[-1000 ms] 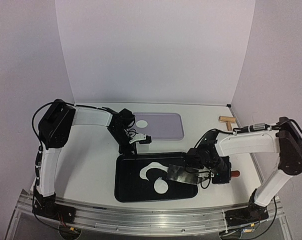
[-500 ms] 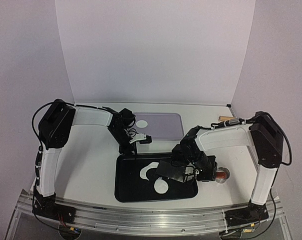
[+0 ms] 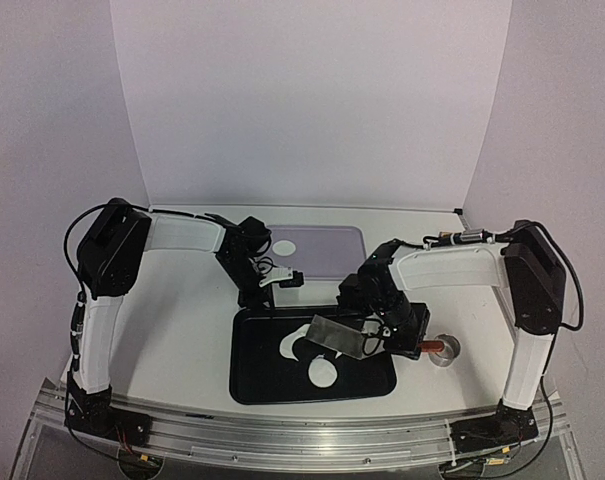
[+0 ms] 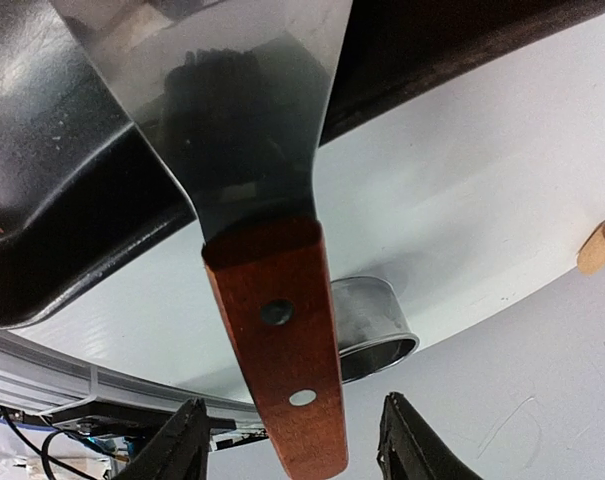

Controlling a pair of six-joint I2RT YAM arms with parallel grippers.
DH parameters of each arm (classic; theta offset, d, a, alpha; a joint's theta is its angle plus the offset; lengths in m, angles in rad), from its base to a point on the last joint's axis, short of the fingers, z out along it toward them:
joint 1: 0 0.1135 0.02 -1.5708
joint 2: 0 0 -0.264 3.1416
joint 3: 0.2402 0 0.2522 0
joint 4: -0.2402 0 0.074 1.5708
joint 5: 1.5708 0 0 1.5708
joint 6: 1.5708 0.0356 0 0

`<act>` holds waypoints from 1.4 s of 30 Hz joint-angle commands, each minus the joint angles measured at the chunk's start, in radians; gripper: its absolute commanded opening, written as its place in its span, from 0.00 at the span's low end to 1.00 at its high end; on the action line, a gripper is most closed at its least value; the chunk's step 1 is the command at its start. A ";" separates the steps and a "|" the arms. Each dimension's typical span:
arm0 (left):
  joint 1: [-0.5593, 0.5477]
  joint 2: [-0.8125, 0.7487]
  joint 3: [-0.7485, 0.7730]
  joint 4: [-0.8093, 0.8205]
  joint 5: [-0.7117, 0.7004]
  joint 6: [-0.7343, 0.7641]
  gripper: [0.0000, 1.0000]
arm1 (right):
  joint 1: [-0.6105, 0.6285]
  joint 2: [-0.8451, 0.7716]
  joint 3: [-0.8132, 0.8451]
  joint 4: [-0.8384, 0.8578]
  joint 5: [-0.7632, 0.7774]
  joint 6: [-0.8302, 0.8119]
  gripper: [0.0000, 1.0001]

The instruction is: Roll out the dumpling wrappers from the dough

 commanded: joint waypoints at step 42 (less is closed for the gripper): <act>0.000 0.006 0.048 0.013 -0.030 0.078 0.00 | -0.369 -0.579 -0.535 0.594 -0.448 -0.391 0.64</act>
